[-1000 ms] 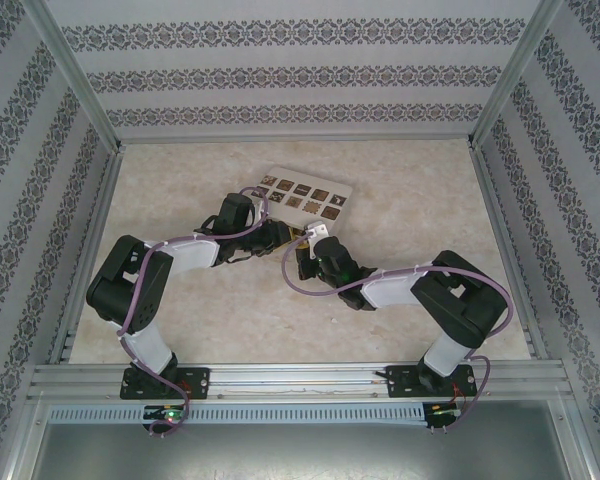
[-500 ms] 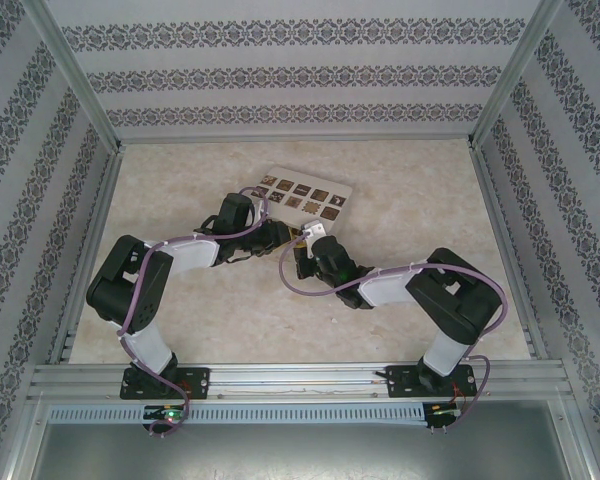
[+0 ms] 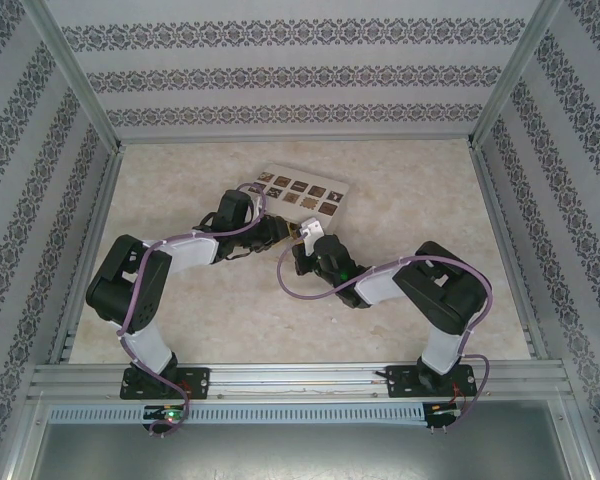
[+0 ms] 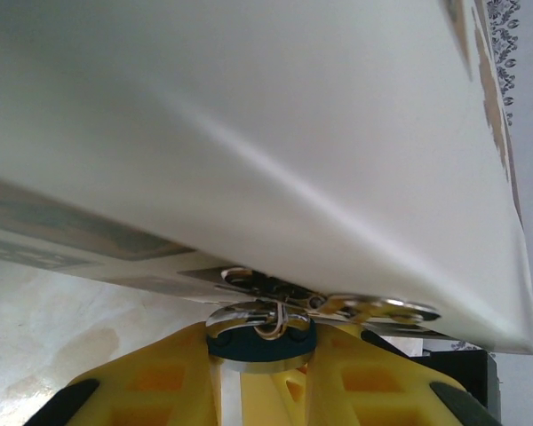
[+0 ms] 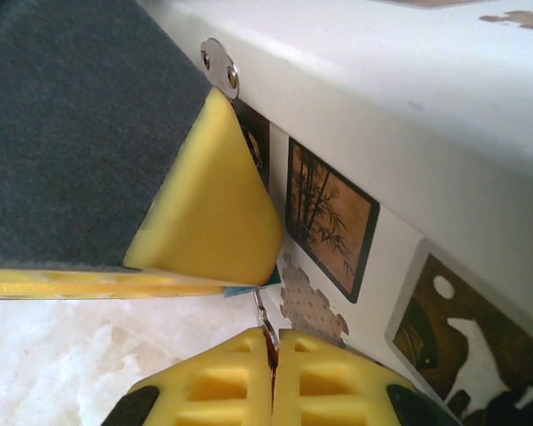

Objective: Unlock the padlock with the key

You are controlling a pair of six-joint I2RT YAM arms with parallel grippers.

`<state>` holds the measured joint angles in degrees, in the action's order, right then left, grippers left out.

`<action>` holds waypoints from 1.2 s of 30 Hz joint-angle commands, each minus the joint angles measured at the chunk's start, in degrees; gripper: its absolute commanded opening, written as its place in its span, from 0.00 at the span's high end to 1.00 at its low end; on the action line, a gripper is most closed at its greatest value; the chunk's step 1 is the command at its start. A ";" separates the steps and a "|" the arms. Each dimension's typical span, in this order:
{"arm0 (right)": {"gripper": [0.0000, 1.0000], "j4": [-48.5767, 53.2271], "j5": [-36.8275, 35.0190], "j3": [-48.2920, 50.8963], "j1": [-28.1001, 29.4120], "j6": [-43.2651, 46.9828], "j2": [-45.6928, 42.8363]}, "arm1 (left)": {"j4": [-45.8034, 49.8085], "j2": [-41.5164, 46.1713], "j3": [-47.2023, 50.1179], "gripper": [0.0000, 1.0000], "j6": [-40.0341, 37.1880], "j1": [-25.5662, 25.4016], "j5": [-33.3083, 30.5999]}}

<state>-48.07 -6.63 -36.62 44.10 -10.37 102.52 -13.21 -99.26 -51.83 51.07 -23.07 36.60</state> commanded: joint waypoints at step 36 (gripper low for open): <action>1.00 -8.35 2.15 -4.43 -1.09 -6.18 5.44 | -2.31 -4.00 -1.42 0.75 1.74 -0.66 6.00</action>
<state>-49.87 -2.11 -41.15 41.93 -14.72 107.24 -15.03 -101.23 -53.04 51.16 -21.67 34.48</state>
